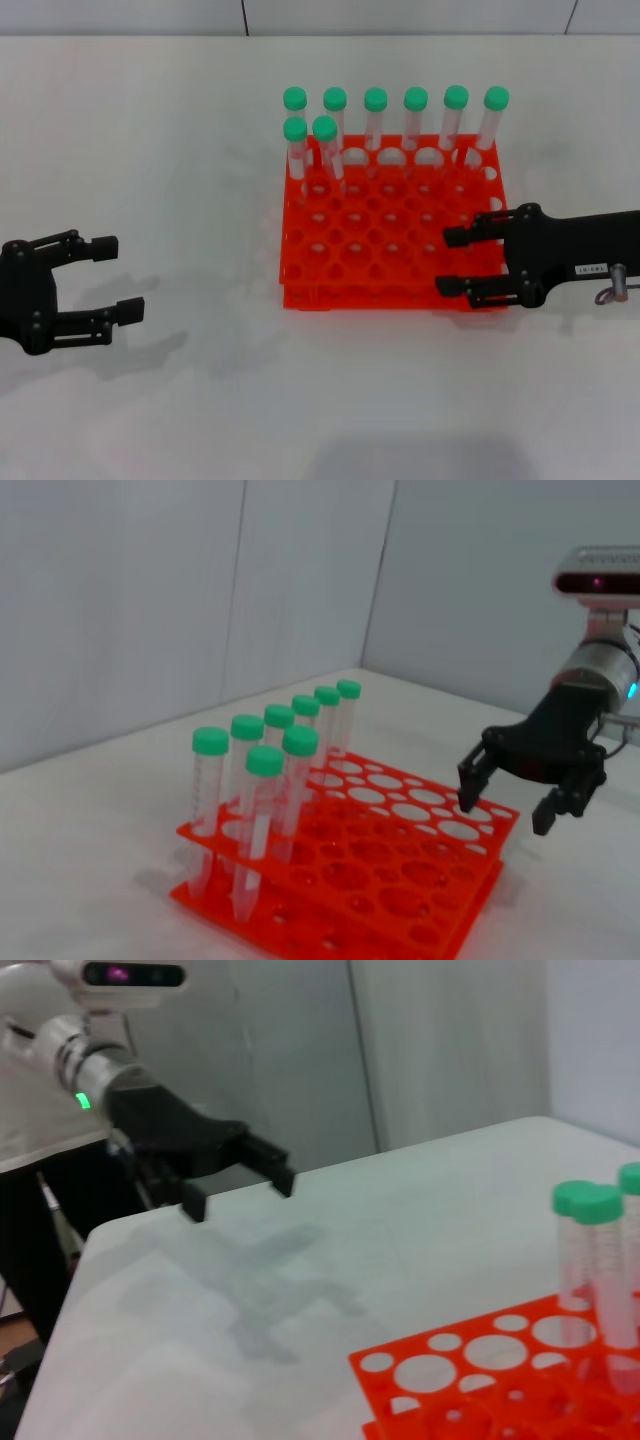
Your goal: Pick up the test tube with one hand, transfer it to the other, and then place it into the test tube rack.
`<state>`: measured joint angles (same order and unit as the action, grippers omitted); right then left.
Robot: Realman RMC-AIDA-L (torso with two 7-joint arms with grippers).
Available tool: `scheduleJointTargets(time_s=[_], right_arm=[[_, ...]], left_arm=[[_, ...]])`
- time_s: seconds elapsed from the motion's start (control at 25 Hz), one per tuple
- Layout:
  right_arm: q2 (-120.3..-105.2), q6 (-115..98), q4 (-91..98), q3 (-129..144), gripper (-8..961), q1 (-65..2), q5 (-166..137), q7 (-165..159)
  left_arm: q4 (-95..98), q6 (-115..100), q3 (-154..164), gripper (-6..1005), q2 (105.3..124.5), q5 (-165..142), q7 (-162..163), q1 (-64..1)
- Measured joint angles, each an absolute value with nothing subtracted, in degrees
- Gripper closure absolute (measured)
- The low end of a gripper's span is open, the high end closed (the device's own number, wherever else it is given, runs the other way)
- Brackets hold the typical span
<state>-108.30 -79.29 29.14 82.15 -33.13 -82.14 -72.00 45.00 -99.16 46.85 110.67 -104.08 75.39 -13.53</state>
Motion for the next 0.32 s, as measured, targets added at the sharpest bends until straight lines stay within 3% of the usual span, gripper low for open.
scheduleJointTargets(time_s=[0.32], right_arm=[[-108.7,-79.26,29.31,80.6,307,-32.34,-82.74,-71.86]], left_arm=[[45.21,-99.68,46.58,133,110.57,-105.37,75.12,-13.88]])
